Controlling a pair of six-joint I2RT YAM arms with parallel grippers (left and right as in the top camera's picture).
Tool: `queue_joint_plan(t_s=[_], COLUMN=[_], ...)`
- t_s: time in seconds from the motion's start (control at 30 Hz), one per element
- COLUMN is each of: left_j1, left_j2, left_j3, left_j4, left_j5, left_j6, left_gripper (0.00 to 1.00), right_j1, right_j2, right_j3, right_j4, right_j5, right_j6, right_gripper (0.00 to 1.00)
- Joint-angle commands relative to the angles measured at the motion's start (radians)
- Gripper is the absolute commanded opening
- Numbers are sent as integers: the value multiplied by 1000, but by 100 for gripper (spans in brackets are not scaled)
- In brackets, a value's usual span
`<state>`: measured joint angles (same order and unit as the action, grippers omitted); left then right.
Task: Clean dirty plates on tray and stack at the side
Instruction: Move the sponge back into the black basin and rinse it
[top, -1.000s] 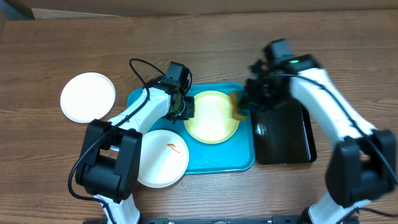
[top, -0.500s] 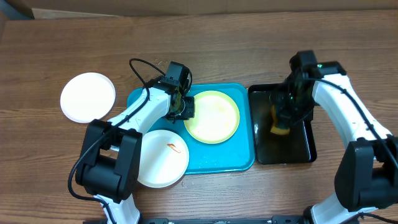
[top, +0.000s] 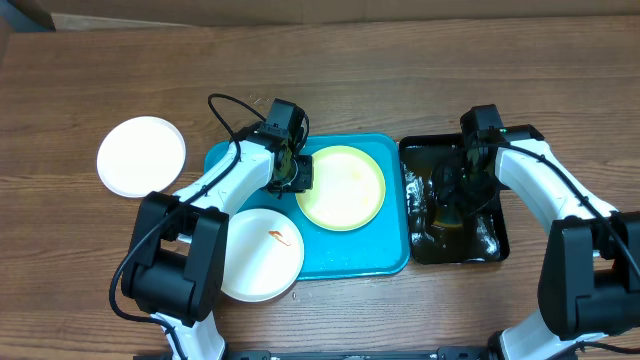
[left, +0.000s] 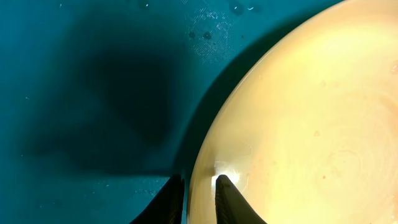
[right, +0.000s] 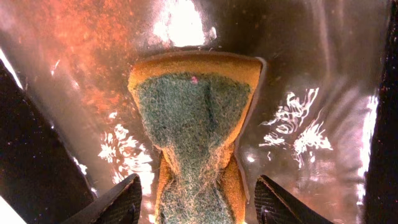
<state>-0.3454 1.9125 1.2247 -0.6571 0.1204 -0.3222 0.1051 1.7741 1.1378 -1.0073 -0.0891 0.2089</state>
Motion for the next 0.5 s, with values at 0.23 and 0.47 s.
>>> queue_joint_plan(t_s=[0.23, 0.47], left_j1=[-2, -2], left_j2=[-1, -1], left_j3=[13, 13], left_j4=[3, 3], left_j5=[11, 11], left_j6=[0, 0], left_gripper=[21, 23], right_j1=[2, 2], right_j2=[-10, -11], right_j3=[-144, -189], right_j4=[98, 113], right_j5=[4, -19], right_j6=[57, 56], right_gripper=[60, 4])
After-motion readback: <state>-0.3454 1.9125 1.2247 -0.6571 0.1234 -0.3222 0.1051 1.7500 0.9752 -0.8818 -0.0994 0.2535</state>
